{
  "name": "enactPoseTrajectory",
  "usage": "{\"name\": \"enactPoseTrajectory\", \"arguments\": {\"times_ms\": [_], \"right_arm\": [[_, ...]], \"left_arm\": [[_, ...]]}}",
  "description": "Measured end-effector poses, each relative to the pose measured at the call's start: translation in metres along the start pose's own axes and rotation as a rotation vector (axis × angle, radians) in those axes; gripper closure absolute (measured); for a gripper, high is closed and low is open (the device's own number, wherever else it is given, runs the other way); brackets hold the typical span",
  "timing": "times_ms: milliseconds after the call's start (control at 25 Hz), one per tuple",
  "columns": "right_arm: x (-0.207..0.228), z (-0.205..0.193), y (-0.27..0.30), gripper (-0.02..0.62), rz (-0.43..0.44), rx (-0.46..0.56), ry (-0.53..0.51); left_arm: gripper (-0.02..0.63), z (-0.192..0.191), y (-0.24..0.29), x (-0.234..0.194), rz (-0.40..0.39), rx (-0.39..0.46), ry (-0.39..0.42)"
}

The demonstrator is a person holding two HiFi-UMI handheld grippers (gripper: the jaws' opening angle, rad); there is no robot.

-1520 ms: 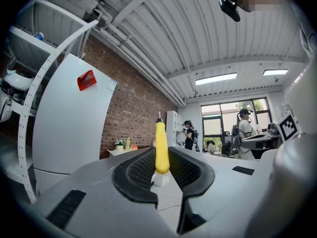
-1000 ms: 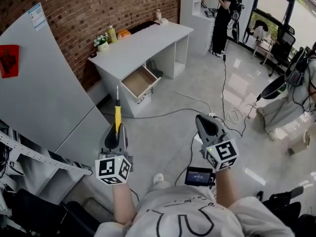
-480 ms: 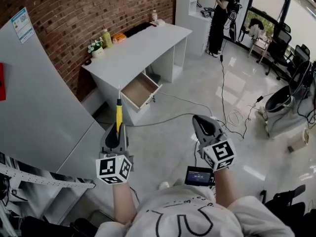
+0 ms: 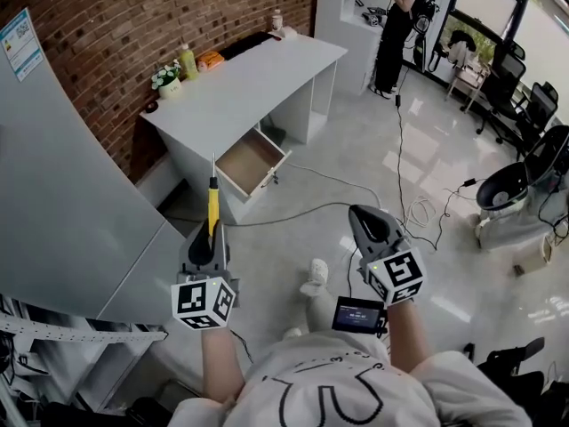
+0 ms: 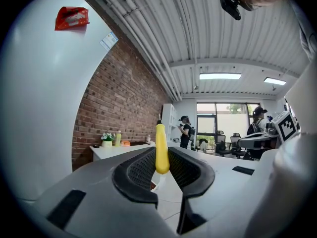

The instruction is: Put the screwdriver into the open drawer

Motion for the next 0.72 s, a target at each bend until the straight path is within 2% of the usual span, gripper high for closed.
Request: {"name": "enactPoseTrajectory", "arguments": {"times_ms": [280, 720], "right_arm": [[0.03, -0.01, 0.051, 0.577, 0.013, -0.004, 0.002], [0.107, -0.029, 0.156, 0.577, 0.048, 0.002, 0.029]], "left_arm": [[0.524, -0.008, 0.054, -0.013, 0.004, -0.01, 0.013], [0.524, -0.017, 0.172, -0.035, 0.059, -0.023, 0.017]]}}
Point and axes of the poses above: the fingertips, and each gripper's own axes: y forward along the fingers, x to its right, z out of its top, the point moved 5 cm from there along -y, backward along the fingers, and after that the axes turned 4 degrees about x, right-handed, at the moved point
